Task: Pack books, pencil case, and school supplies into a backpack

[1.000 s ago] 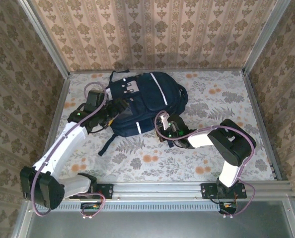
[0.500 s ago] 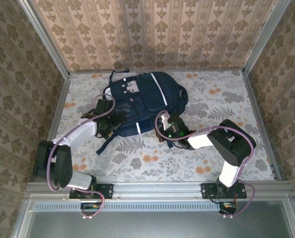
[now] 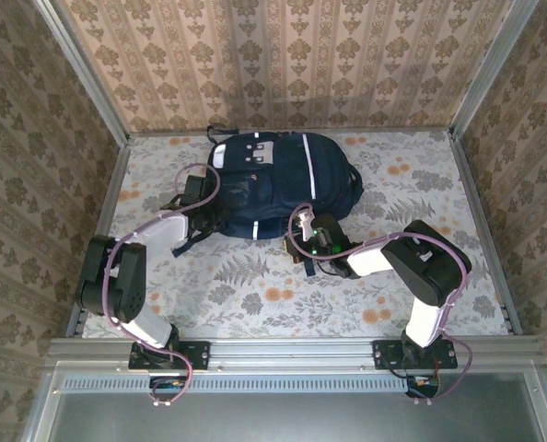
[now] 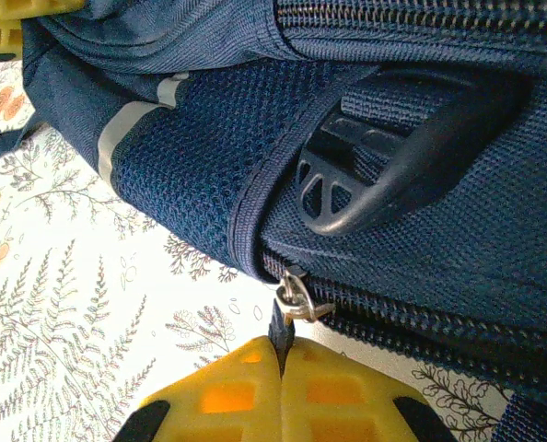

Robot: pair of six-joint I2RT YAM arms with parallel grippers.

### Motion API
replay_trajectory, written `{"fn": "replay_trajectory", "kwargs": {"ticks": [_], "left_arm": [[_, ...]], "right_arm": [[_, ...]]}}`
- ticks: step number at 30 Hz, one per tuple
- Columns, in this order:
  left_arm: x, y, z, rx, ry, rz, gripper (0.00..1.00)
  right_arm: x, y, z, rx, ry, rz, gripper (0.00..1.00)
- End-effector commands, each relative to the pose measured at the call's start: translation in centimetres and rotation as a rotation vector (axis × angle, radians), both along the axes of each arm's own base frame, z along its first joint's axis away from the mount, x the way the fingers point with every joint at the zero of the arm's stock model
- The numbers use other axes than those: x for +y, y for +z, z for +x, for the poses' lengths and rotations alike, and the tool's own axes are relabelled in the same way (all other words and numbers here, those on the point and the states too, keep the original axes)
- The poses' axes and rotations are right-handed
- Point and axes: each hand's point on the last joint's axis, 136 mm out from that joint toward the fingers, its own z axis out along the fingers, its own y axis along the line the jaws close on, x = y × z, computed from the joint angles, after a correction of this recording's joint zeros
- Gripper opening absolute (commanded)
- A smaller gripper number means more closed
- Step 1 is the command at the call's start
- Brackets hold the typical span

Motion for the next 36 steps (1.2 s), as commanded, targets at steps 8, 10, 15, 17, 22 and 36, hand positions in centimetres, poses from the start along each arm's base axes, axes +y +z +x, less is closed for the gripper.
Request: {"fn": "replay_trajectory", "kwargs": {"ticks": [8, 10, 15, 17, 22, 36], "left_arm": [[4.2, -4.9, -4.2, 0.197, 0.054, 0.179, 0.0], [4.5, -4.7, -4.2, 0.194, 0.059, 0.181, 0.0], [4.8, -4.2, -4.1, 0.191, 0.064, 0.188, 0.0], [4.7, -4.1, -4.1, 0.19, 0.063, 0.184, 0.0], [3.8, -4.0, -4.2, 0.192, 0.052, 0.135, 0.0], [0.5, -1.9, -5.8, 0.183, 0.039, 0.067, 0.0]], "right_arm": [[-4.9, 0.0, 1.8, 0.018, -0.171, -0.038, 0.0], [-5.4, 0.1, 1.8, 0.015, -0.176, -0.052, 0.0], [-5.5, 0.5, 1.6, 0.006, -0.158, -0.061, 0.0], [-5.4, 0.6, 1.5, 0.001, -0.146, -0.067, 0.0], [-3.5, 1.3, 0.3, 0.052, -0.055, -0.028, 0.04], [-4.1, 2.0, -0.9, 0.07, -0.384, -0.282, 0.39]]}}
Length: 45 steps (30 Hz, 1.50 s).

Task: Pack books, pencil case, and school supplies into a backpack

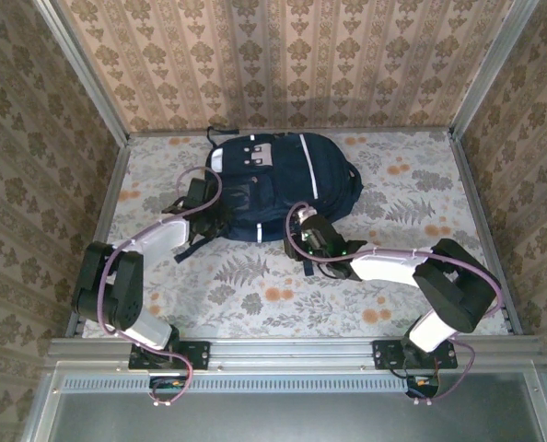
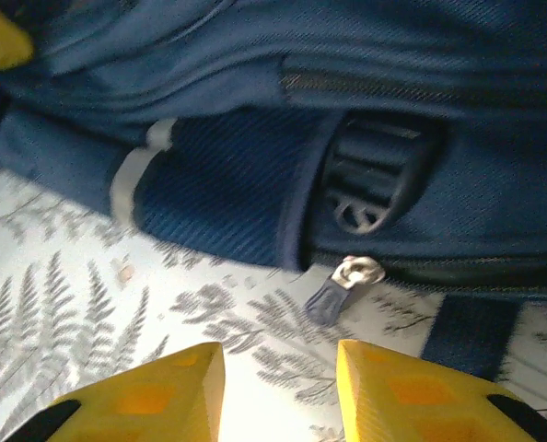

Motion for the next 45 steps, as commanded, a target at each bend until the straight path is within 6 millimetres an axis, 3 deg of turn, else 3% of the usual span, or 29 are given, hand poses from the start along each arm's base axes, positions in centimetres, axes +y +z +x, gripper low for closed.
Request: {"fn": "replay_trajectory", "kwargs": {"ticks": [1, 12, 21, 24, 27, 29, 35, 45], "left_arm": [[1.5, -2.6, -3.8, 0.158, 0.023, 0.079, 0.0], [1.6, -2.9, -3.9, 0.162, 0.028, 0.072, 0.0], [1.7, -3.3, -4.2, 0.169, 0.025, 0.067, 0.0], [1.9, -3.5, -4.2, 0.172, 0.028, 0.072, 0.0], [2.3, -3.5, -4.4, 0.178, 0.038, 0.081, 0.0], [2.7, -3.5, -4.4, 0.178, 0.046, 0.089, 0.0], [4.0, -2.8, -4.1, 0.171, 0.054, 0.13, 0.0], [6.8, -2.5, -3.9, 0.17, 0.083, 0.205, 0.0]], "right_arm": [[-2.3, -1.9, 0.2, 0.056, -0.184, -0.125, 0.39], [-0.5, -5.7, 0.6, 0.129, -0.181, -0.108, 0.42], [1.8, -5.8, 2.7, 0.092, -0.125, -0.082, 0.45], [0.4, -6.3, 3.2, 0.093, -0.179, -0.119, 0.34], [-1.4, -6.6, 3.5, 0.112, -0.24, -0.11, 0.09], [-2.0, -6.4, 3.4, 0.111, -0.243, -0.103, 0.01], [-2.6, -5.4, 2.6, 0.091, -0.165, -0.128, 0.0], [-6.9, -5.1, 2.4, 0.113, -0.124, -0.15, 0.0]]}}
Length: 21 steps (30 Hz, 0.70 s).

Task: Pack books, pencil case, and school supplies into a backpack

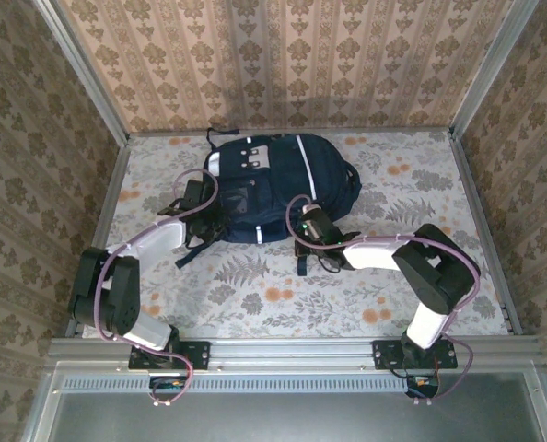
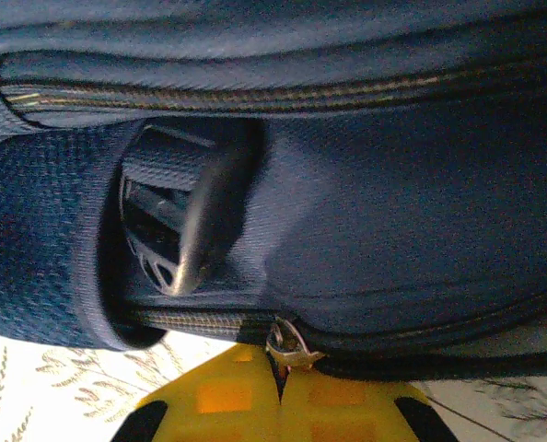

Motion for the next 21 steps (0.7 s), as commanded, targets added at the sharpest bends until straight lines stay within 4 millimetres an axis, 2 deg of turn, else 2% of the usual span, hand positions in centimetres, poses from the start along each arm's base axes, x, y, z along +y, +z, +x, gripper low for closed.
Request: {"fn": "replay_trajectory", "kwargs": {"ticks": [1, 11, 21], "left_arm": [[5.8, -2.5, -2.9, 0.136, 0.074, 0.217, 0.0], [6.8, -1.9, -2.4, 0.126, 0.082, 0.258, 0.0], [7.7, -1.5, -1.9, 0.123, 0.098, 0.302, 0.0]], "right_arm": [[-4.6, -1.3, -0.3, 0.037, -0.055, -0.102, 0.0], [-7.7, -1.0, 0.3, 0.043, -0.122, -0.067, 0.0], [-10.1, -0.4, 1.6, 0.08, -0.249, 0.188, 0.0]]}}
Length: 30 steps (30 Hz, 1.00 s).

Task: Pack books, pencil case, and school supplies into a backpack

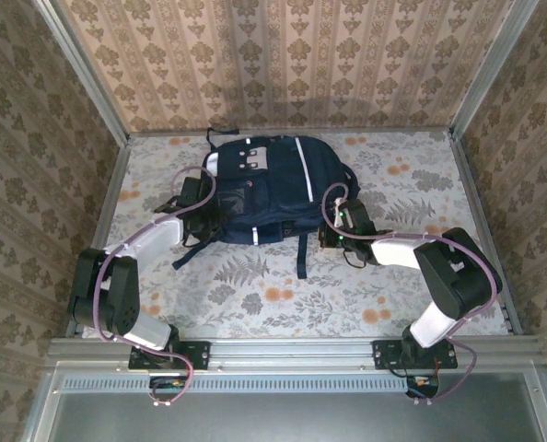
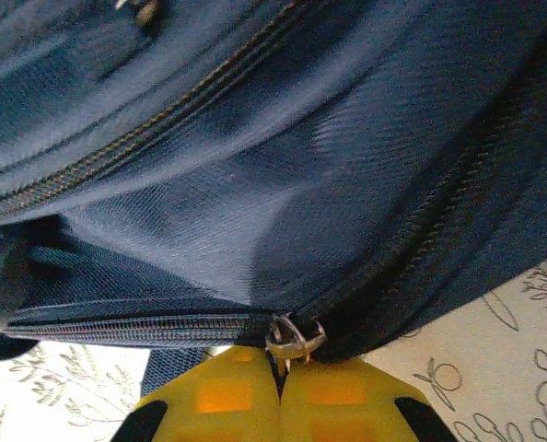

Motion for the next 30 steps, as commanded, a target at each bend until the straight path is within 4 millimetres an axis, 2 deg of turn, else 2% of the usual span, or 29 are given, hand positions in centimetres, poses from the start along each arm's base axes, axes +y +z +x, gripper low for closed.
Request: {"fn": "replay_trajectory", "kwargs": {"ticks": [1, 4, 8, 11, 15, 16, 17, 18, 19, 21, 23, 26, 28, 30], "left_arm": [[6.8, -1.8, -1.8, 0.102, 0.121, 0.262, 0.0], [6.9, -1.3, -1.2, 0.093, 0.129, 0.268, 0.0], [6.7, -0.5, 0.7, 0.07, 0.115, 0.289, 0.0], [6.0, 0.0, 3.2, 0.057, 0.065, 0.3, 0.0], [5.7, 1.7, 7.4, 0.024, 0.006, 0.336, 0.0], [5.7, 2.1, 8.1, 0.016, 0.007, 0.323, 0.05], [5.8, 2.5, 8.5, 0.007, 0.011, 0.301, 0.17], [5.9, 3.1, 8.7, 0.003, 0.022, 0.273, 0.35], [5.9, 3.7, 8.5, -0.003, 0.035, 0.248, 0.48], [5.5, 4.7, 7.6, -0.017, 0.043, 0.203, 0.59], [5.0, 5.0, 5.9, -0.009, 0.053, 0.147, 0.62], [4.2, 3.6, 2.2, 0.017, 0.085, 0.04, 0.62], [3.0, 2.4, -0.1, 0.019, 0.091, -0.049, 0.62], [1.2, 1.5, -1.4, -0.01, 0.069, -0.133, 0.65]], "right_arm": [[-4.0, -0.6, 0.6, 0.028, -0.172, 0.014, 0.0], [-4.8, -0.5, 0.8, 0.018, -0.212, 0.031, 0.0], [-4.2, -0.3, 0.4, 0.007, -0.171, 0.03, 0.0], [-2.3, -0.3, -0.8, -0.01, -0.071, -0.027, 0.0], [1.5, -0.2, -2.9, -0.036, 0.049, -0.045, 0.0], [2.6, 0.1, -3.3, -0.046, 0.071, -0.028, 0.0], [3.5, 0.3, -3.5, -0.053, 0.081, -0.014, 0.0], [4.5, 0.5, -3.8, -0.056, 0.091, -0.001, 0.0], [5.4, 0.7, -4.0, -0.06, 0.095, 0.011, 0.0], [6.8, 1.2, -3.9, -0.069, 0.093, 0.043, 0.0], [8.0, 1.7, -3.6, -0.078, 0.079, 0.082, 0.0], [8.9, 2.2, -2.8, -0.086, 0.052, 0.129, 0.0], [9.6, 2.6, -2.4, -0.087, 0.046, 0.161, 0.0], [10.4, 2.9, -2.3, -0.082, 0.051, 0.191, 0.0]]}}
